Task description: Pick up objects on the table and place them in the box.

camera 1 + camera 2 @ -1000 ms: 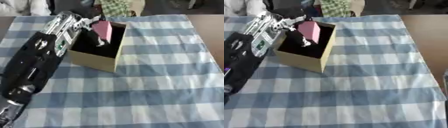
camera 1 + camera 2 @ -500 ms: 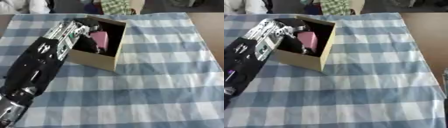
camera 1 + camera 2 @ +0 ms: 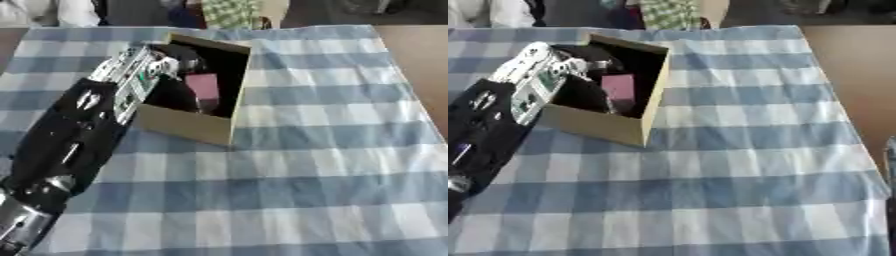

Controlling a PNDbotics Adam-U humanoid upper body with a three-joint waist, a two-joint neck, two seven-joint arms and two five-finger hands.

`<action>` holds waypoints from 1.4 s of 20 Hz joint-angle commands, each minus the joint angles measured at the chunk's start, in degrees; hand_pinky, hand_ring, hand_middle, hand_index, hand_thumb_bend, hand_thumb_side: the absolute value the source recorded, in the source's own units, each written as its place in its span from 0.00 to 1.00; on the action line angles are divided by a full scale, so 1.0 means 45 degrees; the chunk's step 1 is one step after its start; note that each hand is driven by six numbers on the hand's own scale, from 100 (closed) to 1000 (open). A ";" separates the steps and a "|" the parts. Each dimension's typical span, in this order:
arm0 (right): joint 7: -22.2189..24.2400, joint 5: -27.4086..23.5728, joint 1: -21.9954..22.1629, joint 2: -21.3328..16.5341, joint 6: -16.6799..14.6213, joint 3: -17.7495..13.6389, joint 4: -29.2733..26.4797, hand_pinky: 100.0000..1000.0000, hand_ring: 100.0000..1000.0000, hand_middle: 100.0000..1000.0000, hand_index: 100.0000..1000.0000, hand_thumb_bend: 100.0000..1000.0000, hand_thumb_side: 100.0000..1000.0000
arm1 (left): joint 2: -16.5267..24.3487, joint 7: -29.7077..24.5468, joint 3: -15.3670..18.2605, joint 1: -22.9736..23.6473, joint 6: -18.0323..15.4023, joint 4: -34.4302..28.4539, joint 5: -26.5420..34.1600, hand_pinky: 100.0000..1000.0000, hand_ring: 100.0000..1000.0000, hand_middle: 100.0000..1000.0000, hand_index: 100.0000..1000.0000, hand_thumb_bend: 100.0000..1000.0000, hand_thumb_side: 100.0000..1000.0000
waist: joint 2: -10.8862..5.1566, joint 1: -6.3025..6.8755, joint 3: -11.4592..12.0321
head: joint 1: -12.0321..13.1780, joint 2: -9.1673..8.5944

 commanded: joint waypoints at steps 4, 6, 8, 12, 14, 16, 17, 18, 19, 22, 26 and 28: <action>0.0063 -0.0140 -0.0092 -0.0117 0.0020 -0.0124 -0.0191 0.75 0.57 0.54 0.75 0.00 0.72 | 0.0148 0.0120 0.0258 -0.0383 -0.0006 -0.0710 -0.0299 0.38 0.69 0.78 0.92 0.66 0.42 | -0.0321 -0.0017 -0.0029 | 0.0005 0.0117; 0.0063 -0.0152 -0.0084 -0.0123 0.0024 -0.0129 -0.0191 0.75 0.57 0.54 0.75 0.00 0.72 | 0.0161 0.0160 0.0330 -0.0424 0.0007 -0.0886 -0.0272 0.37 0.68 0.77 0.91 0.64 0.43 | -0.0351 -0.0014 -0.0024 | 0.0005 0.0136; 0.0062 -0.0163 -0.0071 -0.0130 0.0029 -0.0134 -0.0191 0.75 0.57 0.54 0.75 0.00 0.72 | 0.0190 0.0223 0.0414 -0.0452 0.0033 -0.1122 -0.0113 0.35 0.66 0.76 0.91 0.58 0.44 | -0.0386 -0.0012 -0.0013 | -0.0014 0.0171; 0.0050 -0.0172 -0.0025 -0.0174 0.0030 -0.0151 -0.0191 0.76 0.57 0.54 0.75 0.00 0.73 | 0.0370 0.0352 0.0584 -0.0502 0.0237 -0.1808 0.0433 0.33 0.63 0.74 0.89 0.47 0.47 | -0.0483 -0.0008 0.0040 | -0.0049 0.0265; 0.0022 -0.0171 0.0005 -0.0219 0.0027 -0.0171 -0.0191 0.76 0.57 0.54 0.75 0.00 0.72 | 0.0542 0.0372 0.0648 -0.0544 0.0345 -0.2267 0.0654 0.32 0.61 0.73 0.89 0.44 0.49 | -0.0549 -0.0008 0.0093 | -0.0072 0.0344; -0.0013 -0.0171 0.0035 -0.0269 0.0024 -0.0189 -0.0191 0.76 0.57 0.54 0.75 0.00 0.72 | 0.0742 0.0380 0.0717 -0.0548 0.0441 -0.2855 0.0969 0.31 0.60 0.73 0.88 0.41 0.49 | -0.0628 -0.0007 0.0155 | -0.0114 0.0437; -0.0037 -0.0169 0.0055 -0.0303 0.0020 -0.0202 -0.0191 0.76 0.57 0.54 0.75 0.00 0.72 | 0.0884 0.0397 0.0759 -0.0522 0.0484 -0.3277 0.1162 0.30 0.58 0.72 0.87 0.39 0.50 | -0.0677 -0.0008 0.0192 | -0.0150 0.0487; -0.0066 -0.0164 0.0080 -0.0343 0.0013 -0.0217 -0.0191 0.76 0.57 0.54 0.75 0.00 0.72 | 0.1050 0.0395 0.0809 -0.0480 0.0538 -0.3761 0.1374 0.29 0.58 0.71 0.87 0.39 0.51 | -0.0728 -0.0011 0.0233 | -0.0188 0.0540; -0.0097 -0.0156 0.0105 -0.0382 0.0004 -0.0231 -0.0191 0.76 0.57 0.54 0.75 0.00 0.72 | 0.1227 0.0383 0.0869 -0.0420 0.0614 -0.4269 0.1585 0.29 0.58 0.71 0.87 0.39 0.51 | -0.0771 -0.0012 0.0270 | -0.0217 0.0584; -0.0207 -0.0111 0.0185 -0.0506 -0.0036 -0.0286 -0.0191 0.76 0.57 0.55 0.75 0.00 0.72 | 0.1957 0.0659 0.1188 -0.0154 0.0800 -0.6177 0.2080 0.33 0.58 0.69 0.83 0.27 0.48 | -0.0896 -0.0012 0.0412 | -0.0314 0.0705; -0.0363 -0.0007 0.0292 -0.0617 -0.0071 -0.0364 -0.0191 0.76 0.57 0.55 0.75 0.00 0.72 | 0.3291 0.1673 0.1664 0.0715 0.1163 -0.8857 0.2731 0.35 0.58 0.71 0.84 0.25 0.52 | -0.0990 -0.0021 0.0601 | -0.0483 0.0808; -0.0437 0.0054 0.0340 -0.0670 -0.0084 -0.0394 -0.0191 0.76 0.57 0.55 0.75 0.00 0.71 | 0.3980 0.2458 0.1871 0.1262 0.1627 -0.9977 0.3141 0.36 0.58 0.72 0.84 0.27 0.56 | -0.1020 -0.0025 0.0678 | -0.0545 0.0834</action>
